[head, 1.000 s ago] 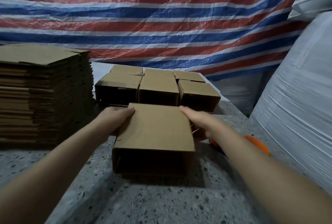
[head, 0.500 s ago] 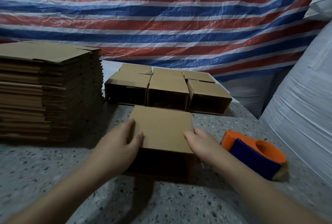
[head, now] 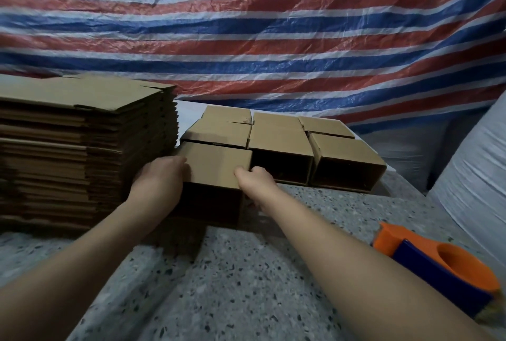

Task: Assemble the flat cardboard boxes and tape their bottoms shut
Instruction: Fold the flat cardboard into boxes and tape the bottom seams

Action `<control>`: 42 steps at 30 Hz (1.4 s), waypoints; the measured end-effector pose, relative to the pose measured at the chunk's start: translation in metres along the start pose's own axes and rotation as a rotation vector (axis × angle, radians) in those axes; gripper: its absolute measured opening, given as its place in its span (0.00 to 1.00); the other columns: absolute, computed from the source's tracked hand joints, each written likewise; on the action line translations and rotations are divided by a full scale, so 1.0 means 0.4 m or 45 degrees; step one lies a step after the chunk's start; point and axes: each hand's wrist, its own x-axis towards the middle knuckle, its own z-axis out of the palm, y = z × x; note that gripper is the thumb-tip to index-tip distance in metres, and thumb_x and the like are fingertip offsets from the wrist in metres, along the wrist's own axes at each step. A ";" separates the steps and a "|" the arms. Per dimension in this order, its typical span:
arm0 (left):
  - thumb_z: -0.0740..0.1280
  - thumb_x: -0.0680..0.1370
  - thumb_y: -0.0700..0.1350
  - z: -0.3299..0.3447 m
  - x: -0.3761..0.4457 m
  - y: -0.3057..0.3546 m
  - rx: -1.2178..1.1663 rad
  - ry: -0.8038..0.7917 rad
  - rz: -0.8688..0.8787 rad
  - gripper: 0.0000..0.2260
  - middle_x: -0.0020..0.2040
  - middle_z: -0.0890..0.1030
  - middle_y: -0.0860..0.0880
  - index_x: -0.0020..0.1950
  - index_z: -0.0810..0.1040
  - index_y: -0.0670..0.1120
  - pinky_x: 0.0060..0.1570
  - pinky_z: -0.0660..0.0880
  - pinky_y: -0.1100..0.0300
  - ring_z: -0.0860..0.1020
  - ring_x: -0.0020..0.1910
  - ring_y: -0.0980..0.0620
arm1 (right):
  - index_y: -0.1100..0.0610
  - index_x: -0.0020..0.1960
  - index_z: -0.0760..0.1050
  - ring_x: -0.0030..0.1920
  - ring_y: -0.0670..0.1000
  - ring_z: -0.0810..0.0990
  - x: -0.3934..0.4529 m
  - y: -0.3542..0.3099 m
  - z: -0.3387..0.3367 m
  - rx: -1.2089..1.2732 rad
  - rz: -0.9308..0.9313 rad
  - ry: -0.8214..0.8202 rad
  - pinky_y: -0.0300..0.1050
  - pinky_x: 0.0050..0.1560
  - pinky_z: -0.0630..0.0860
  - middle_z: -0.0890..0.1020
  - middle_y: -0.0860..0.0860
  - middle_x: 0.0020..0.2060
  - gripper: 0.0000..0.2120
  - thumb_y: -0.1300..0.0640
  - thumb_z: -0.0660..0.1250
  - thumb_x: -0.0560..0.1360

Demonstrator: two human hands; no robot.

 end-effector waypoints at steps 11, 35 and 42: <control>0.59 0.78 0.36 0.020 0.021 -0.009 0.125 0.051 0.047 0.07 0.47 0.80 0.42 0.49 0.75 0.44 0.38 0.70 0.53 0.79 0.46 0.38 | 0.60 0.76 0.66 0.71 0.61 0.70 0.011 -0.024 -0.005 0.055 0.062 -0.119 0.55 0.71 0.69 0.71 0.59 0.73 0.32 0.40 0.51 0.82; 0.58 0.82 0.46 -0.281 0.139 0.116 1.048 -0.325 -0.109 0.16 0.64 0.76 0.40 0.66 0.73 0.40 0.63 0.73 0.46 0.75 0.62 0.40 | 0.59 0.63 0.72 0.67 0.56 0.73 -0.091 -0.213 -0.217 -0.223 -0.441 0.125 0.48 0.57 0.66 0.75 0.53 0.63 0.25 0.40 0.49 0.84; 0.62 0.81 0.41 -0.266 0.118 0.099 1.032 -0.177 -0.061 0.08 0.40 0.73 0.49 0.58 0.77 0.43 0.47 0.74 0.57 0.76 0.44 0.48 | 0.59 0.63 0.73 0.65 0.55 0.73 -0.112 -0.226 -0.195 -0.280 -0.476 0.058 0.49 0.58 0.67 0.76 0.55 0.64 0.25 0.41 0.49 0.84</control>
